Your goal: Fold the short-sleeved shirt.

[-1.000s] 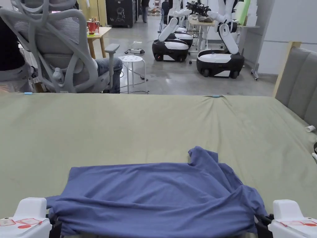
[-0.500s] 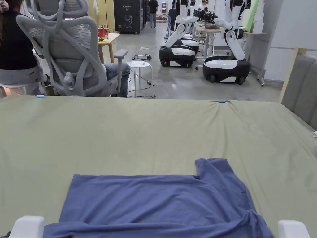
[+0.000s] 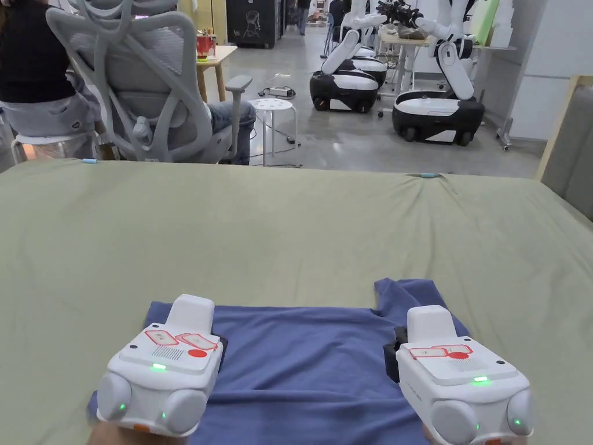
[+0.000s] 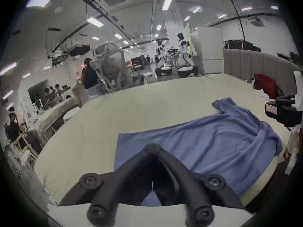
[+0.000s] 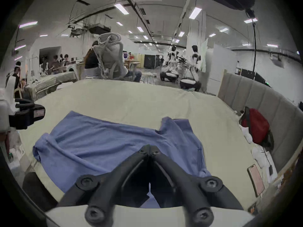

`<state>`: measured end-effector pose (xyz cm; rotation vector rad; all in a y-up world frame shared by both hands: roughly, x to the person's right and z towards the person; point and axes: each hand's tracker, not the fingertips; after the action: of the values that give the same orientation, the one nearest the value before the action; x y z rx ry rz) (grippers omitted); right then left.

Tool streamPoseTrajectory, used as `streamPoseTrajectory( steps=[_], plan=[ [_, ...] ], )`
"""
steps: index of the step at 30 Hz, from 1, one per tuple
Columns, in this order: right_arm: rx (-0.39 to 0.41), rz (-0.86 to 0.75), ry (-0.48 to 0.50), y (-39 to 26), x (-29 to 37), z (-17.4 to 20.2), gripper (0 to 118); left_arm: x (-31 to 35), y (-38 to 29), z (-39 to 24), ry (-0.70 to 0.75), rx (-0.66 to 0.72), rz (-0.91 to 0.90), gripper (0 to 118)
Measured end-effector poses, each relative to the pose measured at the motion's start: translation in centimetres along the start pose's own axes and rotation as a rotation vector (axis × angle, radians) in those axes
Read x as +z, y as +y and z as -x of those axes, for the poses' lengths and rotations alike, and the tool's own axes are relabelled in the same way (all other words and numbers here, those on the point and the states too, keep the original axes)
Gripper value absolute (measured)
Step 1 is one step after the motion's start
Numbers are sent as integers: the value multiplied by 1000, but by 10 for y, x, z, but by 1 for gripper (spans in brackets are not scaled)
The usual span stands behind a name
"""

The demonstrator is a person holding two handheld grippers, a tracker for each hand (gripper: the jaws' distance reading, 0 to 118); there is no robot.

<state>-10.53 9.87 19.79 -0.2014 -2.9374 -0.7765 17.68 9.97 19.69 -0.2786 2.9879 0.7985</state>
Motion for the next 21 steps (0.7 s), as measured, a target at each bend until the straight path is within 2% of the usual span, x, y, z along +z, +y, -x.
streamPoseTrajectory(
  steps=[3, 9, 16, 17, 18, 19, 20, 21],
  plan=[
    [-9, 20, 6, 0, -10, -8, 0, -15, 2, 13, 36, -15, 7, 0],
    [16, 94, -11, 8, -48, -30, 0, -95, 10, 66, 45, 67, 213, 0],
    [38, 171, -9, 24, -104, -54, 0, -163, 38, 111, 83, 135, 296, 0],
    [32, 184, -9, 26, -109, -59, 0, -174, 40, 116, 86, 140, 303, 5],
    [31, 198, -13, 28, -118, -63, 0, -186, 42, 120, 94, 150, 312, 28],
    [31, 202, -17, 30, -124, -67, 0, -197, 45, 122, 108, 156, 323, 76],
    [31, 205, -20, 33, -129, -71, 0, -209, 46, 124, 118, 156, 336, 105],
    [31, 209, -21, 35, -129, -73, 0, -221, 45, 125, 121, 144, 357, 118]
  ],
)
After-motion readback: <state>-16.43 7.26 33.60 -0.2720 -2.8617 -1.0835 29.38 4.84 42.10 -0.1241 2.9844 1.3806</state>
